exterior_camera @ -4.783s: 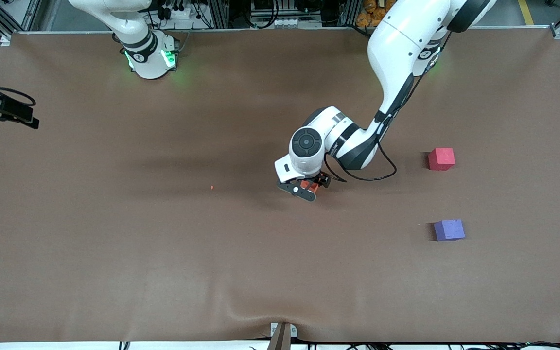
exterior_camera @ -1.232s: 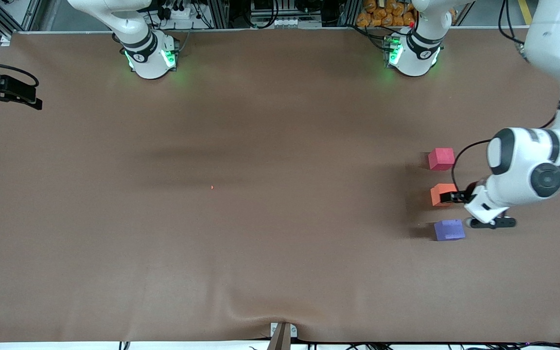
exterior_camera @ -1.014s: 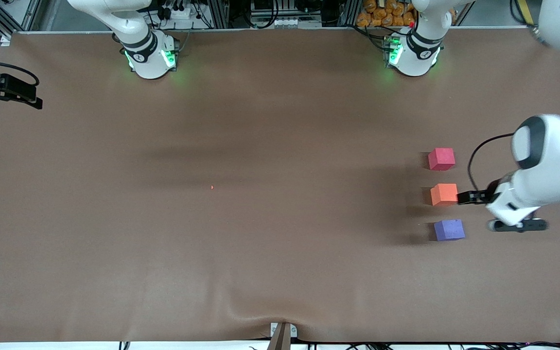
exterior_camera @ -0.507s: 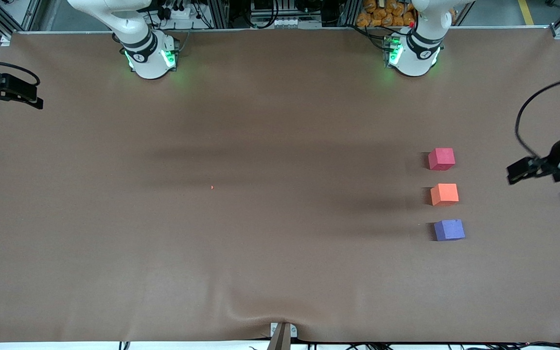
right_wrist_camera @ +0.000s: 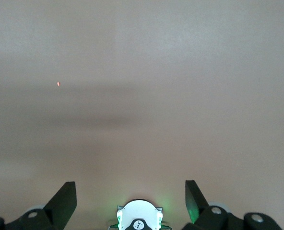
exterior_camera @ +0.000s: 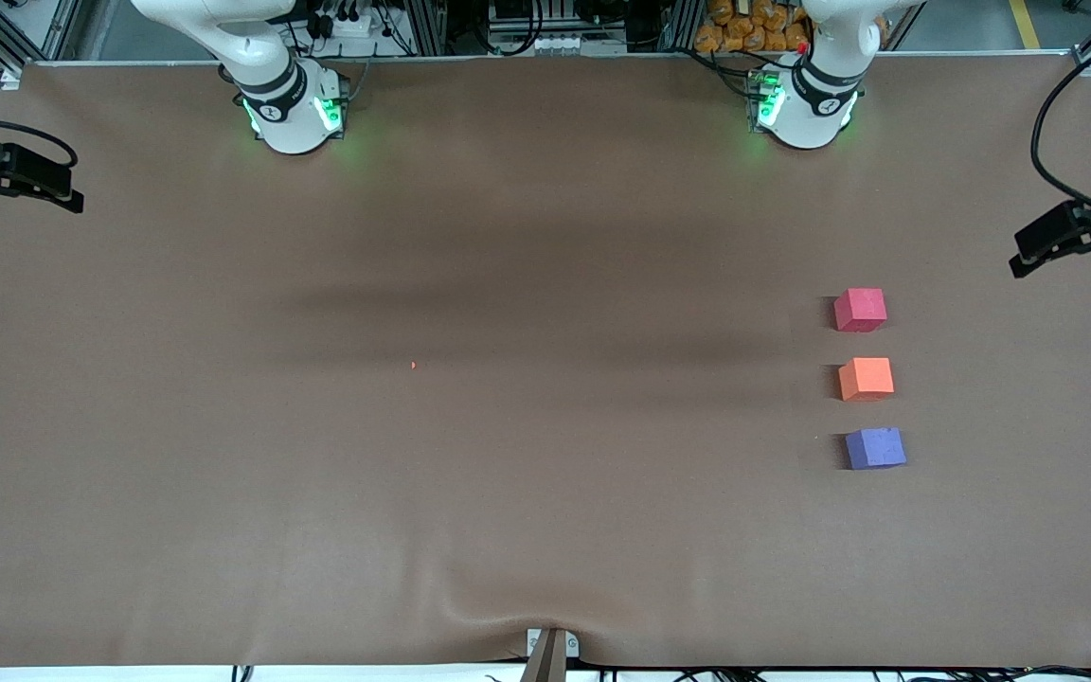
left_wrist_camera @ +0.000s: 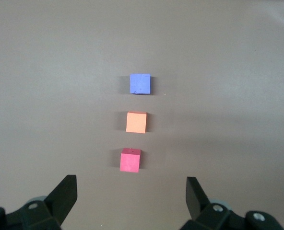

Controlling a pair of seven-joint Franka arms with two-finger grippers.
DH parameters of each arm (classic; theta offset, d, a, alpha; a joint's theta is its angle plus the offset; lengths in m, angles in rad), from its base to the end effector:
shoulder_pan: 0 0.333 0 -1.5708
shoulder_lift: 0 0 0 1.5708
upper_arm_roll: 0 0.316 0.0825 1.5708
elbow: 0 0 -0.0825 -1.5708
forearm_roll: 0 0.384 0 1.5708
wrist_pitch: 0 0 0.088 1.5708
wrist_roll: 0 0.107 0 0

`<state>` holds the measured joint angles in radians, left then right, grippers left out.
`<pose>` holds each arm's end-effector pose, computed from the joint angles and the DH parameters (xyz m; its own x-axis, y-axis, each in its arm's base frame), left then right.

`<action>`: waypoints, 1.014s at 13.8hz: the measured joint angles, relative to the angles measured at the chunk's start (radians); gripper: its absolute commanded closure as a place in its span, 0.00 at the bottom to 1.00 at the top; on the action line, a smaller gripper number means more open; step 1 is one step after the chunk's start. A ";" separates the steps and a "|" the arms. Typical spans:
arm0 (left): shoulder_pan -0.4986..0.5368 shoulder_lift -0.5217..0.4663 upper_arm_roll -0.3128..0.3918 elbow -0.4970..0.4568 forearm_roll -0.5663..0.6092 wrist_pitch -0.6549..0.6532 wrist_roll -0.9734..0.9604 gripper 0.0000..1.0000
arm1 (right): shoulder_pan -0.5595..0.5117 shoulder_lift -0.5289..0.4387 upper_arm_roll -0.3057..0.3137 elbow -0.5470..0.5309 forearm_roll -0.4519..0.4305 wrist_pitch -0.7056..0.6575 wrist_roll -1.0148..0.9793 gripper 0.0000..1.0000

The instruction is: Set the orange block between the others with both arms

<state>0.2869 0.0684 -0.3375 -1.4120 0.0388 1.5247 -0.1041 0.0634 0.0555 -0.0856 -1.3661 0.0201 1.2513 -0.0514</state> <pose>0.5702 -0.0168 0.6586 0.9971 0.0571 0.0495 0.0577 -0.9983 -0.0109 0.5359 -0.0077 0.6624 0.9851 0.0351 -0.1682 0.0316 -0.9992 -0.0238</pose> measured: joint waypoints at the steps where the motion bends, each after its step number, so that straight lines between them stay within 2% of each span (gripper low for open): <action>1: 0.000 -0.003 0.000 0.000 0.000 -0.005 -0.001 0.00 | 0.000 0.000 0.000 0.000 0.000 0.000 0.000 0.00; 8: -0.014 -0.021 0.016 -0.001 -0.003 -0.013 -0.008 0.00 | 0.000 0.000 -0.002 0.000 0.000 0.002 0.000 0.00; 9: -0.045 -0.024 0.056 -0.001 -0.004 -0.013 -0.008 0.00 | 0.000 0.000 -0.002 0.000 0.000 0.002 0.000 0.00; 12: -0.222 -0.028 0.243 -0.011 -0.009 -0.014 -0.008 0.00 | 0.000 0.000 -0.002 0.000 0.000 0.002 0.000 0.00; 14: -0.261 -0.033 0.279 -0.029 -0.033 -0.015 -0.011 0.00 | 0.000 0.000 0.000 0.000 0.001 0.002 0.000 0.00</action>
<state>0.0260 0.0350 -0.0582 -1.4412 0.0059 1.5097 -0.1149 0.0639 0.0558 -0.0858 -1.3658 0.0209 1.2536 -0.0514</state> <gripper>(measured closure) 0.000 0.000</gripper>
